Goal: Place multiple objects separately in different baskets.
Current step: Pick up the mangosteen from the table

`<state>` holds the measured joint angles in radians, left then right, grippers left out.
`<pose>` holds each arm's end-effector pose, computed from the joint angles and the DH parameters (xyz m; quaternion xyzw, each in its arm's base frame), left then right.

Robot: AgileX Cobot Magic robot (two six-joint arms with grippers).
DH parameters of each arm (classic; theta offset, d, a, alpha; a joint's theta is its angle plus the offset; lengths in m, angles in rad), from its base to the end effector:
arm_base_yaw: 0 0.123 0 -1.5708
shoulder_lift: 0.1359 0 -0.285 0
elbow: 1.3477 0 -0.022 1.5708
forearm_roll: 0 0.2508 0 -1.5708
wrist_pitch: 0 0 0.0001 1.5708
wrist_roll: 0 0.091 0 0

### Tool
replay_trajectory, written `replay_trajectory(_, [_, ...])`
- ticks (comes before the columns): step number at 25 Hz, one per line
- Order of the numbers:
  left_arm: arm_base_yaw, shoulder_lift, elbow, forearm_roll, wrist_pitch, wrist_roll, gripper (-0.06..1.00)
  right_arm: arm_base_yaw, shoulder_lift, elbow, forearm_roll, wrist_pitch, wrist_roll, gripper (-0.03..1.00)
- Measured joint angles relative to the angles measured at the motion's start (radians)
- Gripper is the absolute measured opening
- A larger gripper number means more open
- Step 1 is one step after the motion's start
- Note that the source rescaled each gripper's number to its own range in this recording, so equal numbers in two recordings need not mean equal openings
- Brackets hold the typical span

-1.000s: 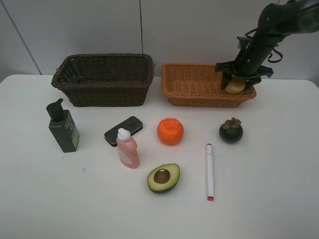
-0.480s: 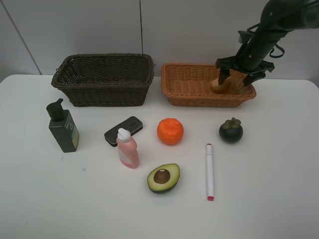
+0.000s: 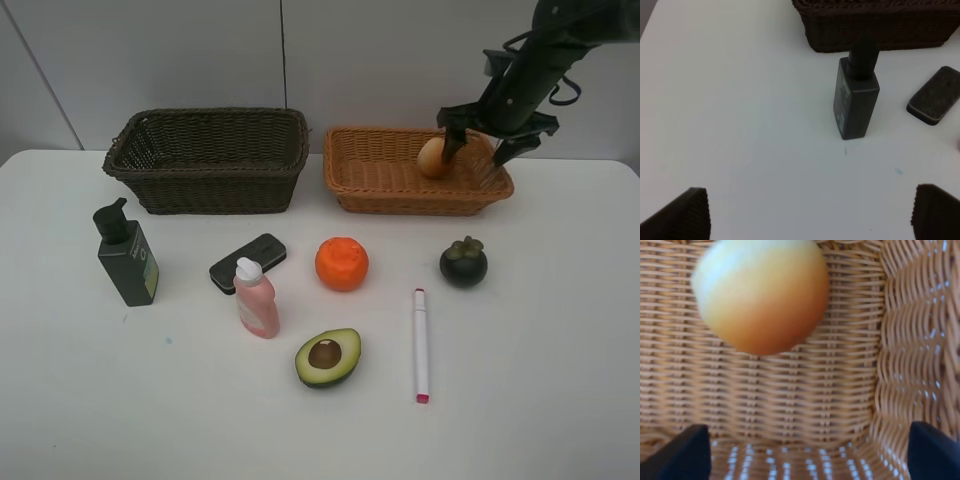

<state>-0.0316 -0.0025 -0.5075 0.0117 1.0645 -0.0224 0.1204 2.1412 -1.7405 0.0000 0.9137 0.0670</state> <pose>-0.0062 0.0011 0.2791 0.0037 0.8516 -0.0083 0.5241 0.4576 0.0554 0.1977 -0.0263 0.9849 0.0160 0.1702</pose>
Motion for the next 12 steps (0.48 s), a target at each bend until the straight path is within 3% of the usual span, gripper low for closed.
replay_trajectory(9, [0.0, 0.0, 0.0, 0.0, 0.0, 0.0, 1.0, 0.015, -0.103, 0.0, 0.009, 0.269, 0.009, 0.99])
replay_trajectory(12, [0.0, 0.0, 0.0, 0.0, 0.0, 0.0, 1.0, 0.034, -0.115, 0.0, 0.049, 0.297, 0.035, 0.99])
